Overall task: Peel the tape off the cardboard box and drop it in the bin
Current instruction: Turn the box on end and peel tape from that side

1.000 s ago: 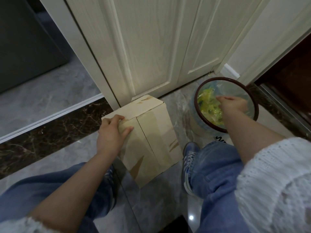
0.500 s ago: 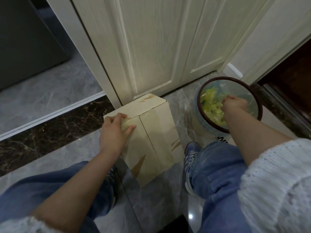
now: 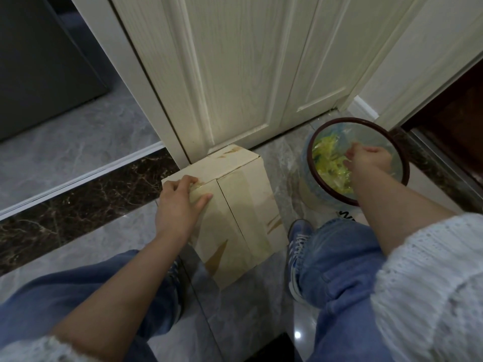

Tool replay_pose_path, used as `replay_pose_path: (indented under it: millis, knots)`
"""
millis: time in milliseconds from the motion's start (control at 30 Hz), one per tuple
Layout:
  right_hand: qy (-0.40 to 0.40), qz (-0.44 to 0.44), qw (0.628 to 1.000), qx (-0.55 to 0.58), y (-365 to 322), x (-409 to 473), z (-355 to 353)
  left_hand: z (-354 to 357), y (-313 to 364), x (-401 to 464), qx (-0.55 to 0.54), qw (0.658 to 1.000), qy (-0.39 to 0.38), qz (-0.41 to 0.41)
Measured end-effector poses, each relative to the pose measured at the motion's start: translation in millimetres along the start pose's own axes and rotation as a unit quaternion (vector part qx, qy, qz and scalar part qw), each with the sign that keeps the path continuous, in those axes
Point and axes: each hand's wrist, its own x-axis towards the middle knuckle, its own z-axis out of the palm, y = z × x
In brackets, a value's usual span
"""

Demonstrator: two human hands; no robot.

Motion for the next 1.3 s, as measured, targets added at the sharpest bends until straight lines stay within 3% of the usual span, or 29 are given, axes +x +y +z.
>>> replay_pose_path:
  millis: [233, 767, 867, 967, 1033, 1100, 1167, 1300]
  knots:
    - [-0.02, 0.026, 0.999, -0.001, 1, 3, 1, 0, 0, 0, -0.005, 1.0, 0.003, -0.003]
    - [0.007, -0.039, 0.995, -0.088, -15, -22, -1, 0, -1, -3, 0.001, 1.0, 0.001, -0.001]
    - [-0.031, -0.028, 0.994, -0.1, -19, -25, 0, -1, -2, -4, -0.001, 1.0, -0.006, -0.002]
    - [-0.124, -0.048, 0.981, -0.141, -18, -41, 9, -5, -2, -4, 0.0, 1.0, -0.018, -0.001]
    - [-0.19, -0.111, 0.958, -0.182, -15, -67, 22, -9, -2, -4, -0.003, 1.0, -0.027, 0.004]
    - [-0.299, -0.195, 0.909, -0.218, -12, -103, 34, -12, 0, -6, -0.008, 0.999, -0.038, 0.014]
    - [-0.406, -0.284, 0.826, -0.268, -10, -142, 37, -15, 0, -9, -0.024, 0.999, -0.038, 0.025]
    - [-0.481, -0.46, 0.654, -0.359, 9, -198, 25, -16, -1, -17, -0.043, 0.996, -0.047, 0.056]
